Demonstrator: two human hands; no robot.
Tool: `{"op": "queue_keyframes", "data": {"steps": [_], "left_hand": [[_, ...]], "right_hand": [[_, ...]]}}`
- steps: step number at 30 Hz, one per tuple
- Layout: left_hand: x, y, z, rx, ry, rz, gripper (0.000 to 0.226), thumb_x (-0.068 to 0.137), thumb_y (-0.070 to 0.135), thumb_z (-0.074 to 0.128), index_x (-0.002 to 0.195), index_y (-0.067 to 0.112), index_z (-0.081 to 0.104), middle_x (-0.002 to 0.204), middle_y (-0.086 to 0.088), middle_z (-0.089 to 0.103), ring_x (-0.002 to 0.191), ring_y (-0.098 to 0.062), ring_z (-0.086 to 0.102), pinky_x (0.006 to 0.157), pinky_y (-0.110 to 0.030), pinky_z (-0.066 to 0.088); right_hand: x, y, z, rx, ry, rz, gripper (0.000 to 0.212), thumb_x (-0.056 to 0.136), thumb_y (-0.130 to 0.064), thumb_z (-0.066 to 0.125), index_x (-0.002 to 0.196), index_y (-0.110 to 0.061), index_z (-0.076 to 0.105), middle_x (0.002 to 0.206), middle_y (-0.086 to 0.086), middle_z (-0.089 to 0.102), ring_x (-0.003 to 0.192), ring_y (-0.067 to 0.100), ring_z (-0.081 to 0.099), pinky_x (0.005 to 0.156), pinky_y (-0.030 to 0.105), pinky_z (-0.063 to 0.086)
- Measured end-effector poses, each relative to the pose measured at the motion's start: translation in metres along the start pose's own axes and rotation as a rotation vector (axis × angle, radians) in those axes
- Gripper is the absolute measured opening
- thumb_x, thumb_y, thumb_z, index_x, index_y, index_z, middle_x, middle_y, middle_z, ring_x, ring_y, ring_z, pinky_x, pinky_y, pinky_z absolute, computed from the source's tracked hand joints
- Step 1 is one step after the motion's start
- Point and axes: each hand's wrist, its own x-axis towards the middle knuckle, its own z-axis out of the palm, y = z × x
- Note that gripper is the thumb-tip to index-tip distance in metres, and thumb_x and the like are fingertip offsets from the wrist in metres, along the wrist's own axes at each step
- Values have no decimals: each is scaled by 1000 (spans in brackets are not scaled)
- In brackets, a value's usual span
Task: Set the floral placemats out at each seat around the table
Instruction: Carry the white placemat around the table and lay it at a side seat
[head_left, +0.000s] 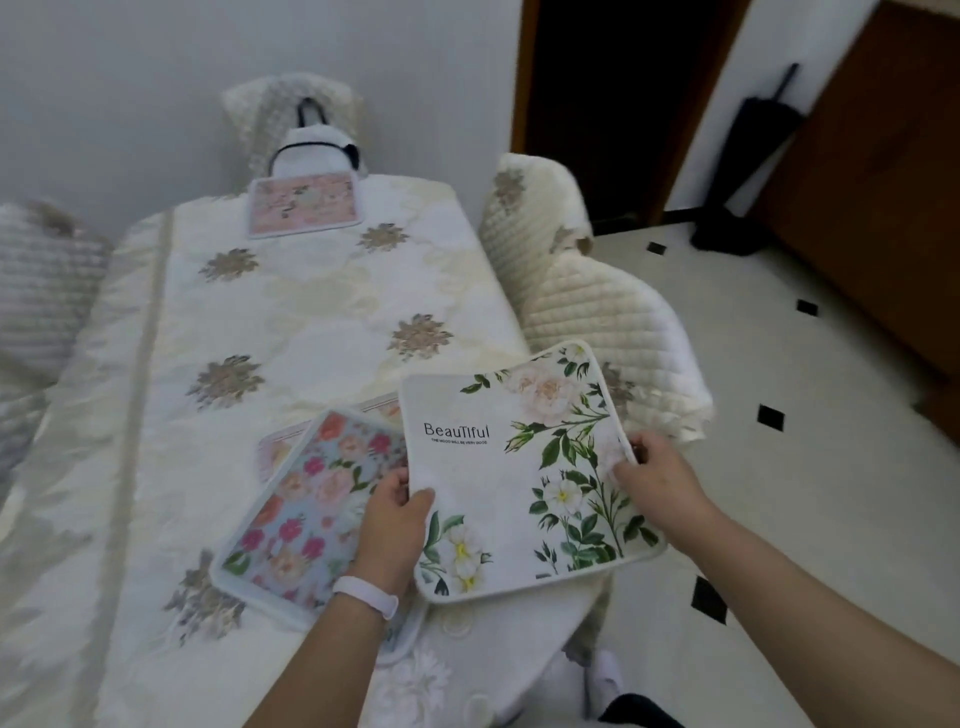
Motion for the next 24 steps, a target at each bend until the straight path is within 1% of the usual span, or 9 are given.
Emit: {"op": "queue_keyframes", "data": {"steps": [3, 5, 7, 11, 12, 14, 16, 22, 24], "left_hand": [[2, 16, 33, 60, -51, 55, 7, 88, 7, 60, 94, 10, 62, 80, -16, 71, 63, -29, 59, 57, -40, 46], [1, 26, 60, 54, -72, 75, 13, 90, 3, 58, 98, 11, 62, 87, -11, 74, 71, -28, 66, 64, -40, 52], [-1, 35, 89, 62, -91, 96, 15, 91, 1, 57, 97, 14, 62, 87, -12, 74, 70, -26, 65, 64, -39, 50], [-5, 47, 153, 168, -119, 173, 13, 89, 9, 57, 90, 22, 61, 69, -6, 67, 58, -24, 53, 56, -39, 42], [-7, 52, 173, 199, -117, 191, 13, 89, 10, 57, 90, 23, 61, 69, -6, 67, 59, -26, 54, 56, -40, 44], [-13, 61, 214, 247, -129, 210, 13, 88, 10, 58, 92, 22, 61, 78, -6, 71, 70, -30, 65, 65, -45, 52], [-15, 67, 259, 266, -151, 204, 15, 88, 8, 58, 94, 20, 62, 84, -3, 74, 80, -27, 69, 73, -46, 55], [-27, 81, 395, 297, -240, 297, 14, 88, 5, 58, 94, 17, 62, 84, -3, 74, 76, -18, 68, 70, -37, 54], [-33, 83, 431, 295, -276, 274, 13, 85, 11, 60, 93, 21, 62, 86, -3, 75, 80, -20, 70, 75, -40, 56]], "right_hand": [[3, 16, -35, 53, 86, 13, 14, 87, -17, 56, 98, -26, 59, 91, -3, 67, 82, 20, 65, 73, 39, 55], [8, 27, -59, 92, 135, 21, 11, 89, -17, 56, 96, -25, 58, 91, -4, 66, 81, 19, 64, 70, 36, 52], [14, 37, -82, 131, 167, 16, 11, 90, -17, 56, 99, -23, 58, 92, -5, 66, 79, 15, 63, 63, 30, 48], [35, 66, -134, 187, 213, 13, 11, 91, -18, 57, 102, -21, 59, 92, -3, 67, 80, 16, 63, 63, 29, 46], [41, 74, -149, 202, 220, 17, 10, 91, -19, 57, 101, -20, 59, 92, -3, 67, 79, 16, 63, 62, 28, 45], [53, 89, -184, 225, 235, 22, 8, 91, -19, 57, 99, -20, 60, 91, -2, 67, 78, 15, 63, 60, 27, 44], [66, 106, -221, 239, 255, 32, 8, 91, -19, 57, 99, -20, 59, 89, -4, 66, 77, 14, 63, 59, 27, 44], [99, 163, -333, 303, 338, 97, 13, 89, -14, 56, 98, -22, 60, 92, -1, 69, 80, 21, 68, 72, 36, 55], [104, 178, -365, 317, 357, 113, 13, 89, -13, 56, 96, -23, 59, 91, -1, 70, 79, 22, 68, 71, 37, 56]]}}
